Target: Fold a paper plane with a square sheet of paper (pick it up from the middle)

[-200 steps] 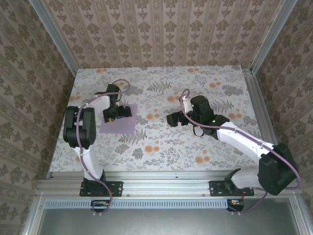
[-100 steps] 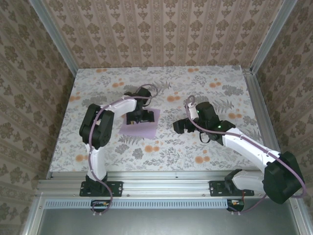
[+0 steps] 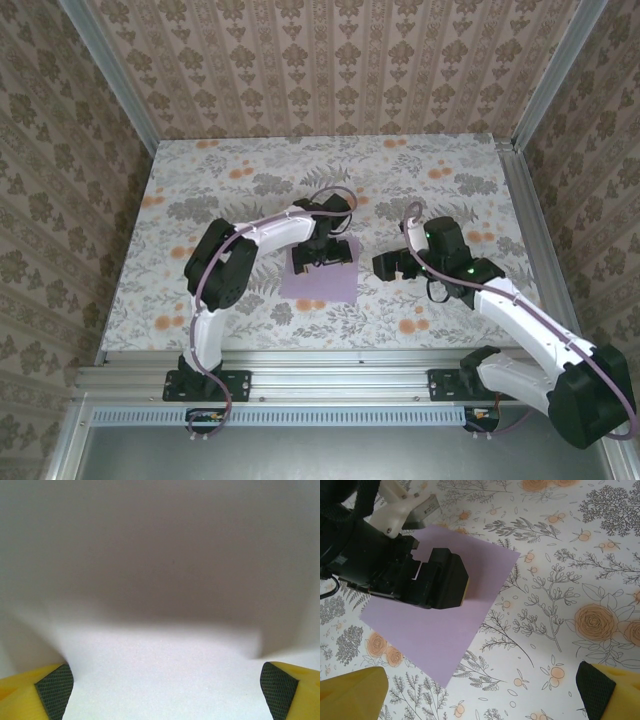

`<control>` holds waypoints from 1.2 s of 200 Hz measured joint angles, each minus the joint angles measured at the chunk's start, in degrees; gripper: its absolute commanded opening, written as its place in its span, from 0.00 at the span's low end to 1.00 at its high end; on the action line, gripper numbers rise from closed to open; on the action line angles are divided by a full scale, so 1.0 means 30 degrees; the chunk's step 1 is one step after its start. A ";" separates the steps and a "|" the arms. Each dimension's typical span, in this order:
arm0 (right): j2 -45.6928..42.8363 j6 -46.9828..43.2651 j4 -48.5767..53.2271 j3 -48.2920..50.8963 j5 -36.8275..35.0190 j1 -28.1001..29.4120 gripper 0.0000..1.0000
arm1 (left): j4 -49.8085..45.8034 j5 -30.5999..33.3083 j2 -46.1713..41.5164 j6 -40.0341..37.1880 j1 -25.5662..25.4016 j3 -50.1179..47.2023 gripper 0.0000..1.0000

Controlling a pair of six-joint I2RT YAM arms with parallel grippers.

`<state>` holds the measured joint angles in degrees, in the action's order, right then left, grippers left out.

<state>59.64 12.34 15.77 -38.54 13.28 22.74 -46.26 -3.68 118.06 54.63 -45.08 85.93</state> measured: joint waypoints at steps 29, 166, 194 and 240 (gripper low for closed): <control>-0.0226 0.0015 0.0284 0.0044 0.0284 -0.0102 1.00 | 0.0022 -0.0240 -0.0015 0.1260 -0.0357 0.0000 1.00; 0.0911 0.4605 0.1078 -0.0306 0.0459 0.1989 1.00 | 0.0233 0.0372 -0.4058 -0.2186 0.0160 -0.0721 1.00; 0.2543 0.5625 0.1770 -0.2127 -0.1304 0.4014 1.00 | 0.0612 0.1137 -0.6477 -0.5829 0.0852 -0.2229 1.00; 0.6127 0.7060 0.2463 -0.4794 -0.3475 0.5865 1.00 | 0.2623 -0.0095 -1.1125 -0.9610 0.3446 -0.7839 1.00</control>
<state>78.02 33.52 23.16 -52.93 2.85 40.34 -38.39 -3.97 84.68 25.80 -34.74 62.41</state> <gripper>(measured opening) 0.997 0.994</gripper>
